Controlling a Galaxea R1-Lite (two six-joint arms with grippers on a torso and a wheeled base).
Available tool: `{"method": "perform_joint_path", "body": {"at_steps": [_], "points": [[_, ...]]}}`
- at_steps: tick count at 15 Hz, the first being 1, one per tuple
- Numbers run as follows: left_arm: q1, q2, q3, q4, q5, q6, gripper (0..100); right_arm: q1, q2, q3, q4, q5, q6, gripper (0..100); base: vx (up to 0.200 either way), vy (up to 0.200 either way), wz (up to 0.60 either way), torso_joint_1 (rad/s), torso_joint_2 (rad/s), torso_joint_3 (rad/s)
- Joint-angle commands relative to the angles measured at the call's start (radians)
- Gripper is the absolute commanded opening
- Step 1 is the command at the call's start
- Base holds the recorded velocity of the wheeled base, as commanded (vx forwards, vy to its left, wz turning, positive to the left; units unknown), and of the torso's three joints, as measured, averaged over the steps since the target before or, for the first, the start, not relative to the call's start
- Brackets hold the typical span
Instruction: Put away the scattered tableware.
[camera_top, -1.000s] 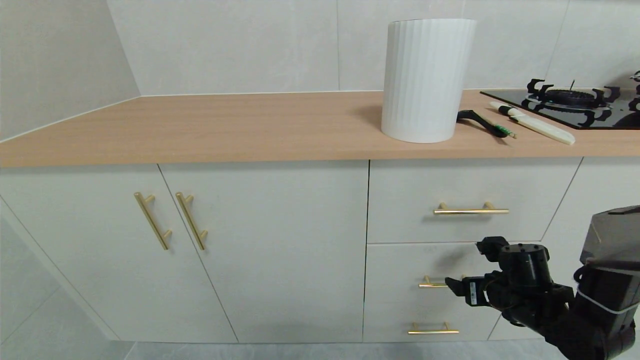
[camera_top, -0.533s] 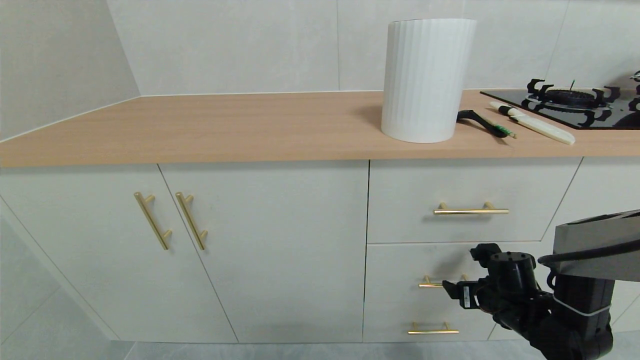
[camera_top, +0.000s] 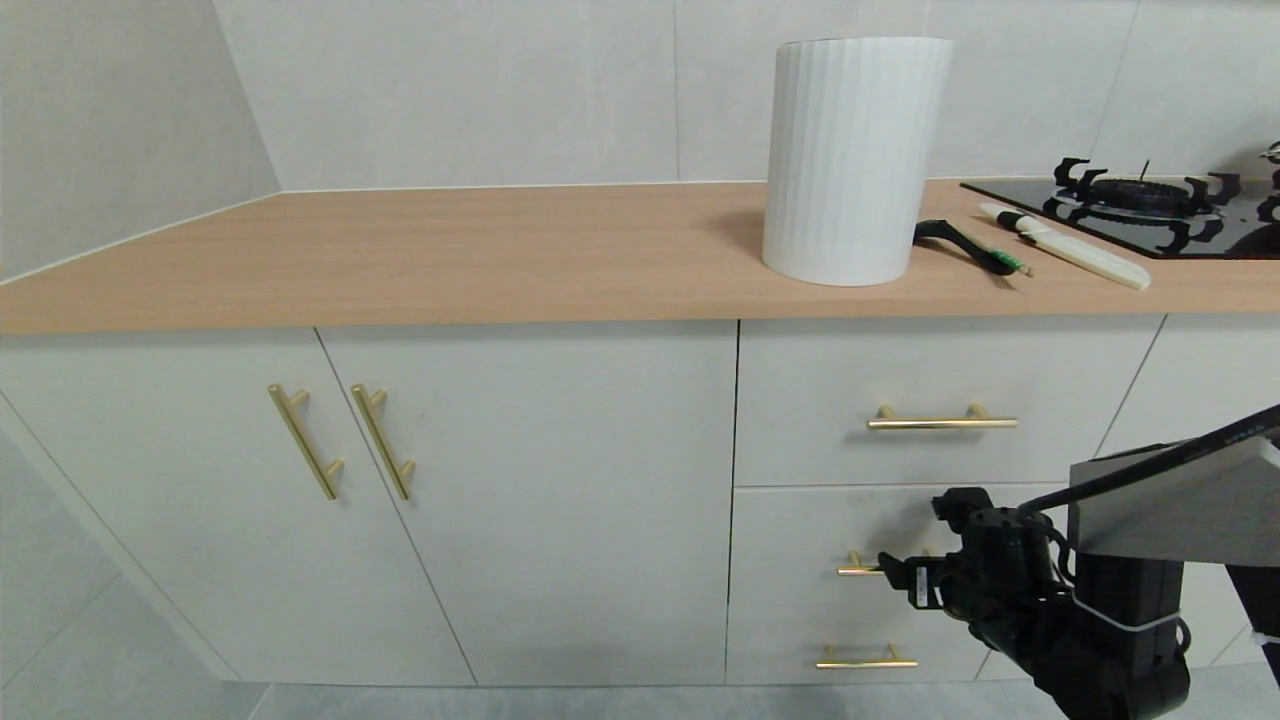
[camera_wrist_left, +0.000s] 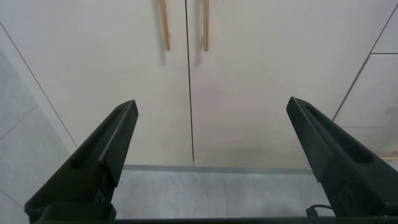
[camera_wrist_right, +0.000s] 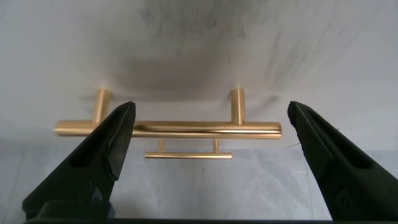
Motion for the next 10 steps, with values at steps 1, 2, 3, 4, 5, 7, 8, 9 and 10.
{"method": "perform_joint_path", "body": {"at_steps": [1,2,3,4,5,7,8,9,10], "points": [[0.0,0.0,0.0,0.0,0.0,-0.001,100,0.0,0.02,-0.01,0.0,0.002,0.0,100,0.0,0.0,0.0,0.0,0.0,0.0],[0.0,0.0,0.0,0.0,0.0,-0.001,100,0.0,0.026,-0.017,0.0,0.002,0.0,100,0.0,0.0,0.0,0.0,0.0,0.0],[0.0,0.0,0.0,0.0,0.0,-0.001,100,-0.011,0.038,-0.02,0.003,0.003,-0.002,100,0.0,0.0,0.0,0.0,0.0,0.0],[0.0,0.0,0.0,0.0,0.0,-0.001,100,-0.013,0.043,-0.02,0.008,0.003,-0.004,100,0.0,0.0,0.0,0.0,0.0,0.0],[0.0,0.0,0.0,0.0,0.0,-0.001,100,-0.016,0.049,-0.018,0.008,0.005,-0.005,100,0.0,0.0,0.0,0.0,0.0,0.0],[0.0,0.0,0.0,0.0,0.0,-0.001,100,-0.016,0.048,-0.013,0.025,0.005,-0.007,100,0.0,0.0,0.0,0.0,0.0,0.0],[0.0,0.0,0.0,0.0,0.0,-0.001,100,-0.016,0.045,-0.012,0.032,0.005,-0.007,100,0.0,0.0,0.0,0.0,0.0,0.0],[0.0,0.0,0.0,0.0,0.0,-0.001,100,-0.016,0.043,-0.012,0.032,0.005,-0.007,100,0.0,0.0,0.0,0.0,0.0,0.0],[0.0,0.0,0.0,0.0,0.0,-0.001,100,-0.014,0.042,-0.004,0.035,0.005,-0.008,100,0.0,0.0,0.0,0.0,0.0,0.0]]}}
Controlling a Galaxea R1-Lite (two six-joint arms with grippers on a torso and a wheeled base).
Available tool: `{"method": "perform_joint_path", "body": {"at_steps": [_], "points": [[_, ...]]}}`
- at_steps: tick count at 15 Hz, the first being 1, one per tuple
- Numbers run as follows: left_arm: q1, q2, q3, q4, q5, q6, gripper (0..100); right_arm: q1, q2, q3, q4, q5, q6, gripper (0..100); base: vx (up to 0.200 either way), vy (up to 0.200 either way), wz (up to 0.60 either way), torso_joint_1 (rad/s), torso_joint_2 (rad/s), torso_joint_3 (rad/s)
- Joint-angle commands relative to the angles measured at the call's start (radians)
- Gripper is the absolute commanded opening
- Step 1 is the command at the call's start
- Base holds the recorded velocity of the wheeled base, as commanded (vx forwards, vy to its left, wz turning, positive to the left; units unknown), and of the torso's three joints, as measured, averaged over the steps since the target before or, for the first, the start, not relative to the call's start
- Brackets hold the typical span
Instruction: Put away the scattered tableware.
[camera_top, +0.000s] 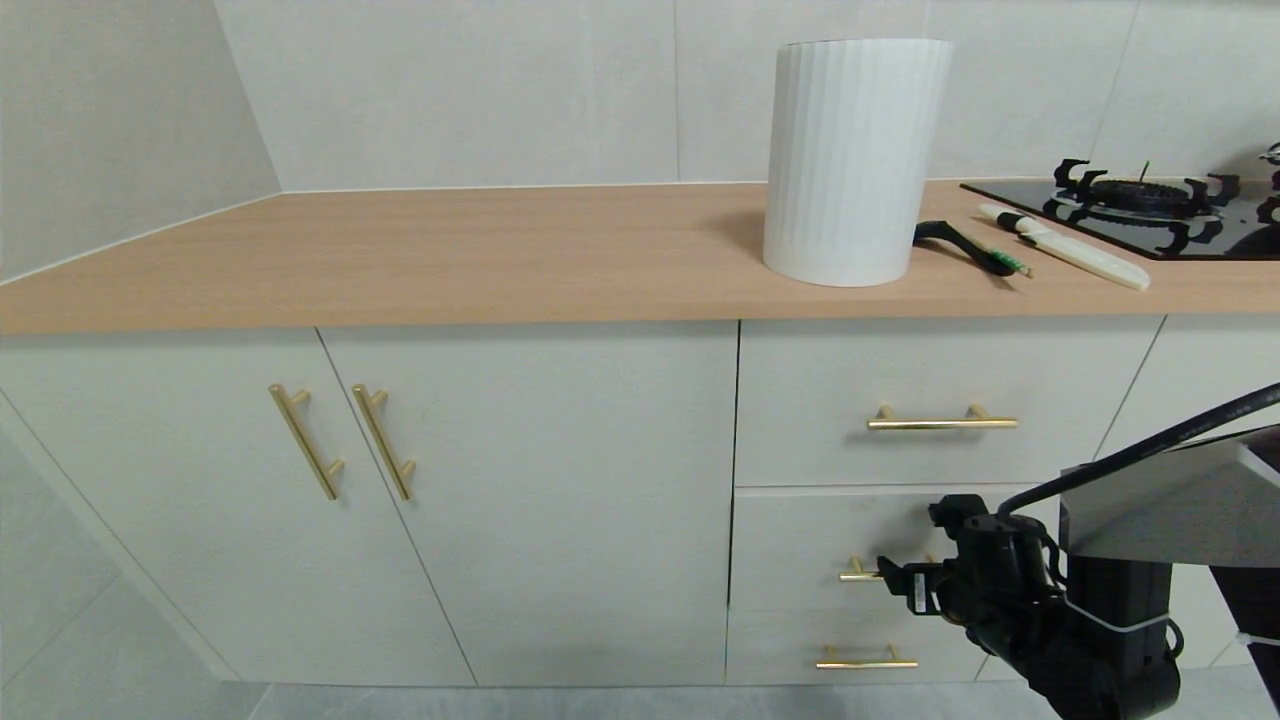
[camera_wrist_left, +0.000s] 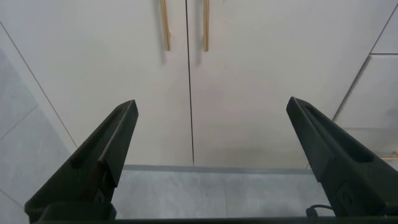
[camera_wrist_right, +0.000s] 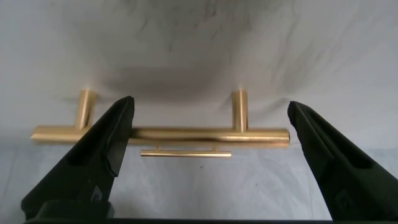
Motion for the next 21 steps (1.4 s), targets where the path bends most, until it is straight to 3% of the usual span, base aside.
{"method": "perform_joint_path", "body": {"at_steps": [1,3,6,10,14,15,21], "points": [[0.0,0.0,0.0,0.0,0.0,0.0,100,0.002,-0.001,0.008,0.007,0.0,-0.005,100,0.0,0.0,0.0,0.0,0.0,0.0],[0.0,0.0,0.0,0.0,0.0,0.0,100,0.004,-0.004,0.02,0.007,0.0,-0.012,100,0.0,0.0,0.0,0.0,0.0,0.0],[0.0,0.0,0.0,0.0,0.0,0.0,100,0.016,-0.142,0.166,0.012,0.007,-0.014,100,0.0,0.0,0.0,0.0,0.0,0.0],[0.0,0.0,0.0,0.0,0.0,0.0,100,0.073,-0.522,0.313,0.218,0.03,-0.02,100,0.0,0.0,0.0,0.0,0.0,0.0],[0.0,0.0,0.0,0.0,0.0,0.0,100,0.077,-0.972,0.157,0.719,0.029,-0.029,100,0.0,0.0,0.0,0.0,0.0,0.0],[0.0,0.0,0.0,0.0,0.0,0.0,100,0.077,-1.03,0.12,0.776,0.029,-0.028,100,0.0,0.0,0.0,0.0,0.0,0.0],[0.0,0.0,0.0,0.0,0.0,0.0,100,0.076,-0.828,0.023,0.708,0.026,-0.025,100,0.0,0.0,0.0,0.0,0.0,0.0]]}}
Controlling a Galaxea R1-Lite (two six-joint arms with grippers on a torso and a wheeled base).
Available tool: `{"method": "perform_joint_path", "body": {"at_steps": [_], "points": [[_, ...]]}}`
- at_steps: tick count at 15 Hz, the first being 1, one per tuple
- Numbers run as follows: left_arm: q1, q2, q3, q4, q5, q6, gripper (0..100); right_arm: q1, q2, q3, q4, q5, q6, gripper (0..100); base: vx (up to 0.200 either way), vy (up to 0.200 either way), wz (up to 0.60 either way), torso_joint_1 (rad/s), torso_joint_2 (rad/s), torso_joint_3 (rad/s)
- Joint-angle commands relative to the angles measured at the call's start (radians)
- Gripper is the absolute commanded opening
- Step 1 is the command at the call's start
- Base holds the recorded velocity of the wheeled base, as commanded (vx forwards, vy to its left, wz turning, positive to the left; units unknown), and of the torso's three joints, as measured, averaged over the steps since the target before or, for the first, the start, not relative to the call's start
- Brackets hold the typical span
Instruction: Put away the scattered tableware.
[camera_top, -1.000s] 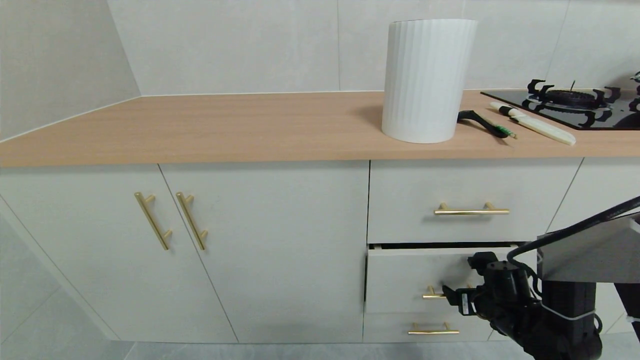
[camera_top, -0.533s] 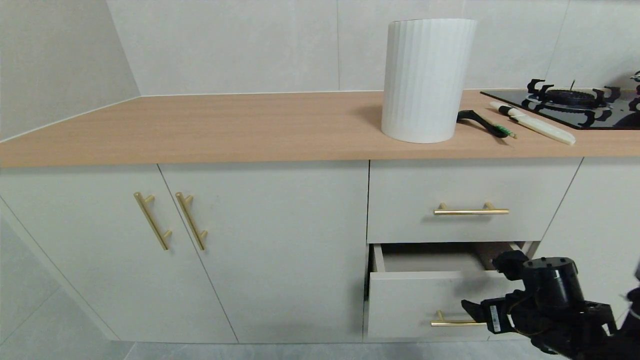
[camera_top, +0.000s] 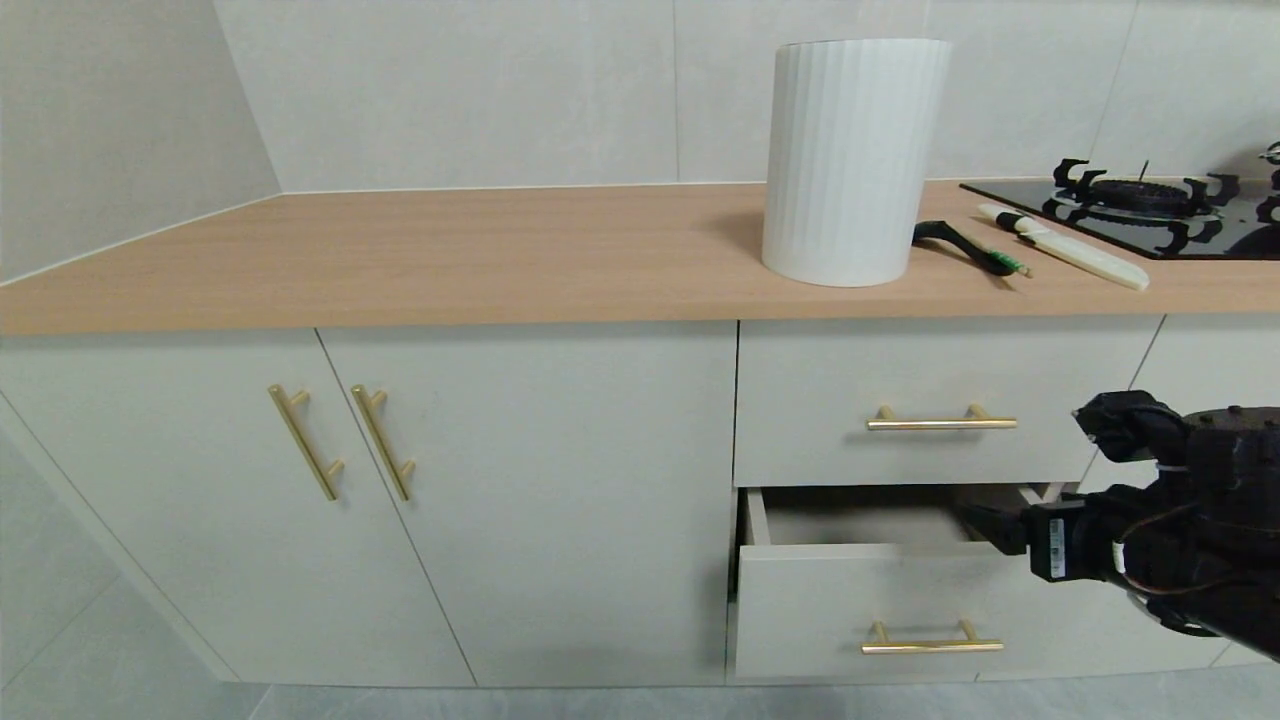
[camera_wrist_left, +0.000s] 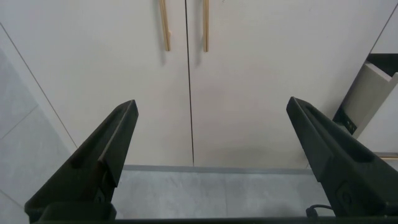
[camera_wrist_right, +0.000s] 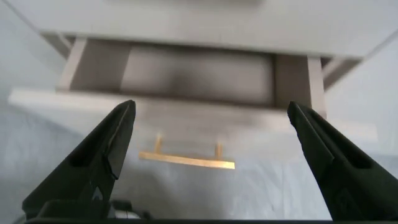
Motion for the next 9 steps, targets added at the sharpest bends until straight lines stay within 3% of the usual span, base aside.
{"method": "perform_joint_path", "body": {"at_steps": [1,5,9], "points": [[0.0,0.0,0.0,-0.001,0.0,0.0,100,0.0,0.168,-0.057,-0.074,-0.006,0.0,100,0.0,0.0,0.0,0.0,0.0,0.0],[0.0,0.0,0.0,-0.001,0.0,0.0,100,0.0,0.399,-0.051,-0.327,-0.055,0.003,100,0.0,0.0,0.0,0.0,0.0,0.0],[0.0,0.0,0.0,-0.001,0.0,0.0,100,0.0,0.496,-0.045,-0.43,-0.07,0.0,100,0.0,0.0,0.0,0.0,0.0,0.0]]}}
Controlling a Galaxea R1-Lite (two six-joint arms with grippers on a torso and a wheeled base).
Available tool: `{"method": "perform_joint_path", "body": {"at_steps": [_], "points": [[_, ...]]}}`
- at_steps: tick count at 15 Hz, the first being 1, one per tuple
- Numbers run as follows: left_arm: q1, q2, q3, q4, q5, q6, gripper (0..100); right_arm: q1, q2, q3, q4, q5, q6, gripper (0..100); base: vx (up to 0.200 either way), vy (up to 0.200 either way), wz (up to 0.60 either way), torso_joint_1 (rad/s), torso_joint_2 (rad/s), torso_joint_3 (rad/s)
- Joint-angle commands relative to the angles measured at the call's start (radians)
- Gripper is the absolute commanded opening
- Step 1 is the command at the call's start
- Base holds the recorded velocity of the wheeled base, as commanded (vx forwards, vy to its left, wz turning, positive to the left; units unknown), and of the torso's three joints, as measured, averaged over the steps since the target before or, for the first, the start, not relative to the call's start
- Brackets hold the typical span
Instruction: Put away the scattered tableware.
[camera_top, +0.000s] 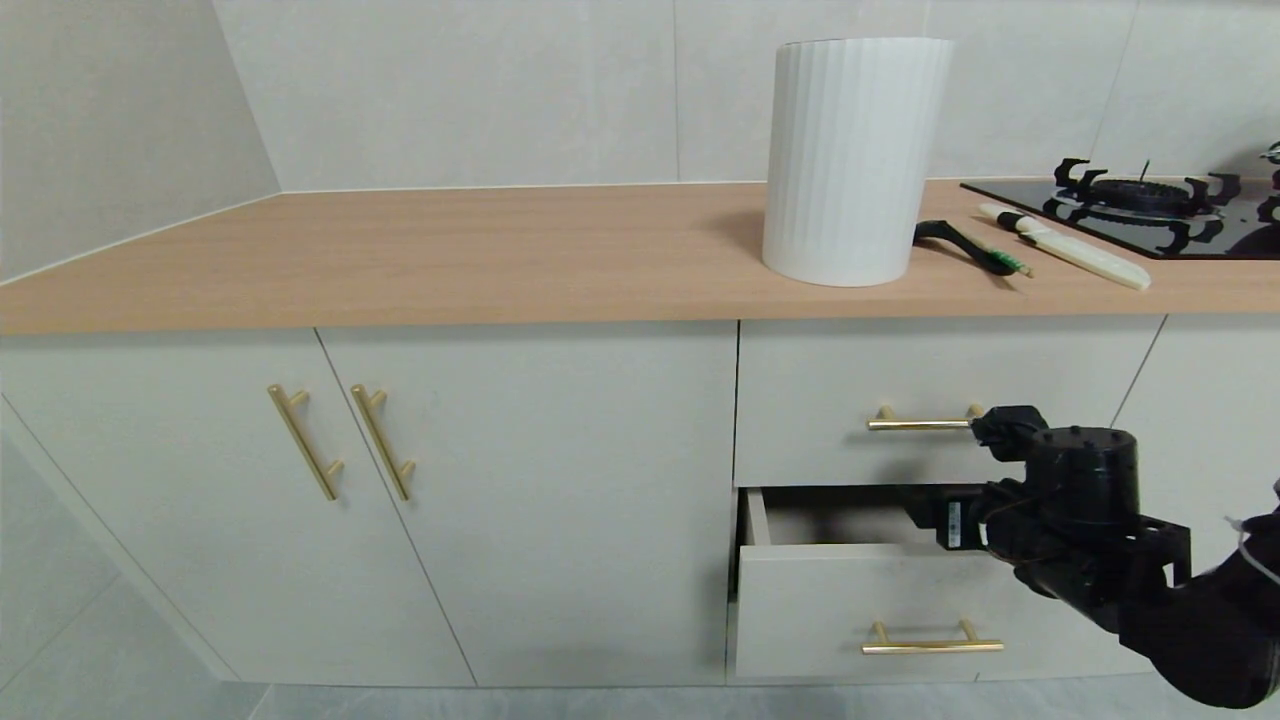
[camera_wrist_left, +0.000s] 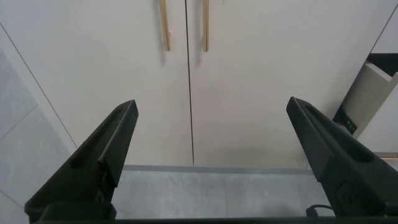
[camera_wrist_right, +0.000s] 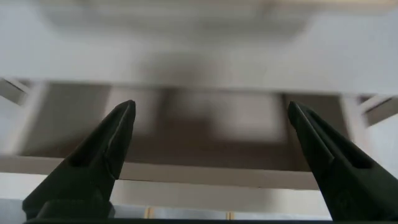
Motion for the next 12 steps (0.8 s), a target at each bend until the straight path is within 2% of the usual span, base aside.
{"method": "perform_joint_path", "body": {"at_steps": [1,5,10,12], "points": [[0.0,0.0,0.0,0.0,0.0,0.0,100,0.0,0.077,-0.001,-0.003,0.0,0.001,100,0.0,0.0,0.0,0.0,0.0,0.0],[0.0,0.0,0.0,0.0,0.0,0.0,100,0.002,0.077,0.016,0.026,0.002,-0.006,100,0.0,0.0,0.0,0.0,0.0,0.0],[0.0,0.0,0.0,0.0,0.0,0.0,100,0.003,-0.035,0.01,0.225,0.009,-0.007,100,0.0,0.0,0.0,0.0,0.0,0.0],[0.0,0.0,0.0,0.0,0.0,0.0,100,0.011,-0.102,-0.004,0.357,0.014,-0.007,100,0.0,0.0,0.0,0.0,0.0,0.0]]}}
